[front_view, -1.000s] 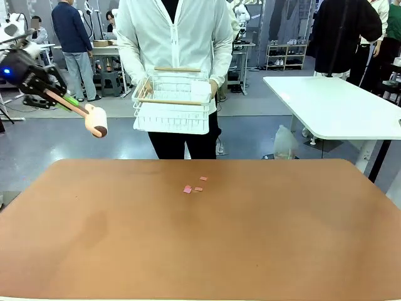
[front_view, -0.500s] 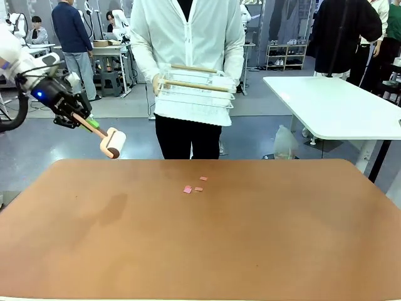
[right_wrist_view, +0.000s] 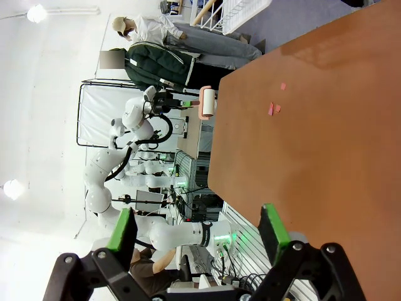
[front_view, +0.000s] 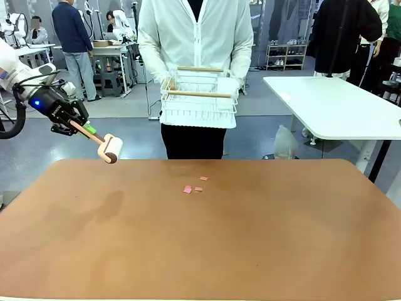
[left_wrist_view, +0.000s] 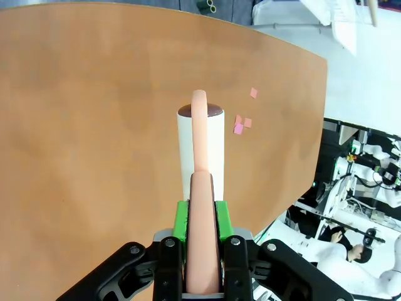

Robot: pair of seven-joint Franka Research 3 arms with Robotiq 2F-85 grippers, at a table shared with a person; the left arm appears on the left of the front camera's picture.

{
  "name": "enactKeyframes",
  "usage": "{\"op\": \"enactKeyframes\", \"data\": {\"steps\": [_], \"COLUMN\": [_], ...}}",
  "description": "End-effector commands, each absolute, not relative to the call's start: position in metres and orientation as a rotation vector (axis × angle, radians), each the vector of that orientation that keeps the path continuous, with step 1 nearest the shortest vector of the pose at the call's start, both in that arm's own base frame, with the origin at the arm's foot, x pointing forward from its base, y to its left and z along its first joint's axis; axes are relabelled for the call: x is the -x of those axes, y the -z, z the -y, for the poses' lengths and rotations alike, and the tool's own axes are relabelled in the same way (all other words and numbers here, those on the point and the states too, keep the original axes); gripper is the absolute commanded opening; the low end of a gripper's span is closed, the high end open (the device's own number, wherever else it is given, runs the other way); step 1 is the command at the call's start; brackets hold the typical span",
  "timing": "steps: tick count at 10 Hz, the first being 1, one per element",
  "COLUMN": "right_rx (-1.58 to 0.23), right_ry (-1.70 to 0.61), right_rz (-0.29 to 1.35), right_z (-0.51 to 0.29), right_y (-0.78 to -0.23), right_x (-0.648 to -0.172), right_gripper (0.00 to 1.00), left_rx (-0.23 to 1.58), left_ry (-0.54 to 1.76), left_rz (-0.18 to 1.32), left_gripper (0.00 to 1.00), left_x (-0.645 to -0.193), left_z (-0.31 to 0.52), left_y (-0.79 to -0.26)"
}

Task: Clean the table.
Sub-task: Clean the table with the Lint Roller when the human lifts the Dish drying rack.

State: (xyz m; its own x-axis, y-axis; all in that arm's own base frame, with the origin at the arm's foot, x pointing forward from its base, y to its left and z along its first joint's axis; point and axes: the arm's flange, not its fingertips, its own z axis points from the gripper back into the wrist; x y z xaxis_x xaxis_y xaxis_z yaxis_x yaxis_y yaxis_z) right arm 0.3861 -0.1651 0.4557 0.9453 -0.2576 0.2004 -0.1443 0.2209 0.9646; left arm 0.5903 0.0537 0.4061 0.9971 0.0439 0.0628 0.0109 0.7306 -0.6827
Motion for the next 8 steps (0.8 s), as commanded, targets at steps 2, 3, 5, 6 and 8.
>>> {"op": "enactKeyframes", "data": {"steps": [2,3,5,6,8], "right_rx": [-1.370,-1.370,-1.370,-1.370,-1.370], "right_ry": [0.081,0.081,0.081,0.081,0.081], "right_rz": [0.355,0.355,0.355,0.355,0.355], "right_z": [0.164,0.164,0.164,0.164,0.164], "right_y": [-0.460,-0.460,-0.460,-0.460,-0.460], "right_x": [-0.387,-0.387,-0.387,-0.387,-0.387], "right_gripper": [1.00,1.00,1.00,1.00,1.00], "left_rx": [0.743,0.743,0.661,0.729,0.735], "left_ry": [-0.011,-0.011,-0.036,-0.023,0.012], "left_rz": [0.072,0.072,0.068,0.036,-0.012], "left_gripper": [0.21,0.21,0.21,0.21,0.21], "left_x": [-0.590,-0.590,-0.593,-0.594,-0.599], "left_z": [-0.053,-0.053,-0.030,-0.012,0.018], "left_y": [-0.405,-0.405,-0.385,-0.374,-0.349]}}
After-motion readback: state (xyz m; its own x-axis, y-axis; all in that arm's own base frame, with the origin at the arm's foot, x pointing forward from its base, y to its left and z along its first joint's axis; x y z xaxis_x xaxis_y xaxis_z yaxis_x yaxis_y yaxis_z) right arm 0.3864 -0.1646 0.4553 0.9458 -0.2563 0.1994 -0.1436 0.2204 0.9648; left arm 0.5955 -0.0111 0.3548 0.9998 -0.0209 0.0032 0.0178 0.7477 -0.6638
